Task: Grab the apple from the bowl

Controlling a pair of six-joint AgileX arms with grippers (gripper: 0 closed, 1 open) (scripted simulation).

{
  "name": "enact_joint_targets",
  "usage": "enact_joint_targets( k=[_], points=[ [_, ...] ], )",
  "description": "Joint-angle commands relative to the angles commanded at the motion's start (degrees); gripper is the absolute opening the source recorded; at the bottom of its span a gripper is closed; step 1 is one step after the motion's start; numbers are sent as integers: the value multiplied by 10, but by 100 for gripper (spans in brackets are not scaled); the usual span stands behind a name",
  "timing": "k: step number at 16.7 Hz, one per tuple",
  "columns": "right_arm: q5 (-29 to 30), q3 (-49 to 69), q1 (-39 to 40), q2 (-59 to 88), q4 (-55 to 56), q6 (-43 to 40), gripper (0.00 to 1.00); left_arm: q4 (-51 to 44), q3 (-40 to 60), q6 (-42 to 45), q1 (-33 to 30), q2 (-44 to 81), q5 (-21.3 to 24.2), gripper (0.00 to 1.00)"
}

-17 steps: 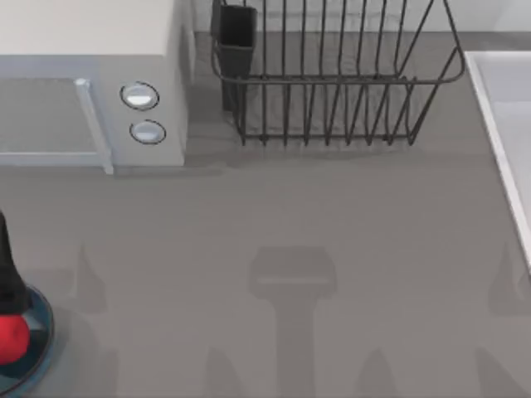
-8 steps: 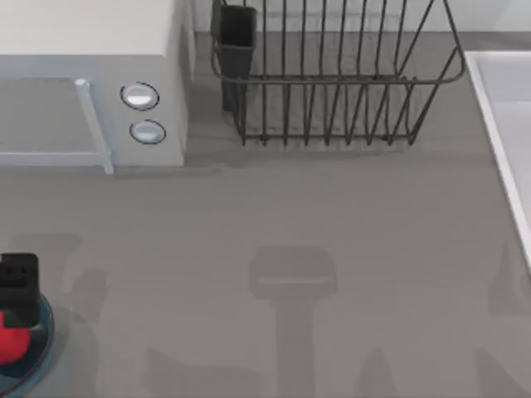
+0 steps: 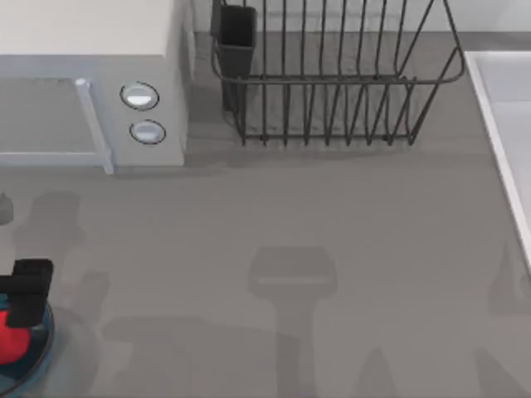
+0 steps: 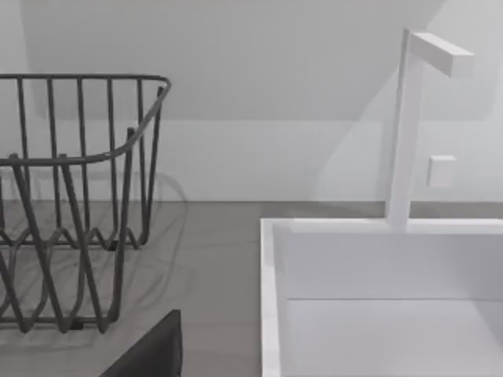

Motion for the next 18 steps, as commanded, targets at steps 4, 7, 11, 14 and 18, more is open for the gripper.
enact_joint_targets(
  k=[4, 7, 11, 14, 18],
  points=[
    [0, 0, 0, 0, 0, 0, 100, -25, 21, 0, 0, 27, 0, 100],
    [0, 0, 0, 0, 0, 0, 100, -24, 19, 0, 1, 25, 0, 100],
    [0, 0, 0, 0, 0, 0, 100, 17, -7, 1, 1, 46, 0, 100],
    [0, 0, 0, 0, 0, 0, 100, 109, -52, 2, 1, 85, 0, 100],
    [0, 0, 0, 0, 0, 0, 100, 233, -117, 4, 2, 138, 0, 100]
  ],
)
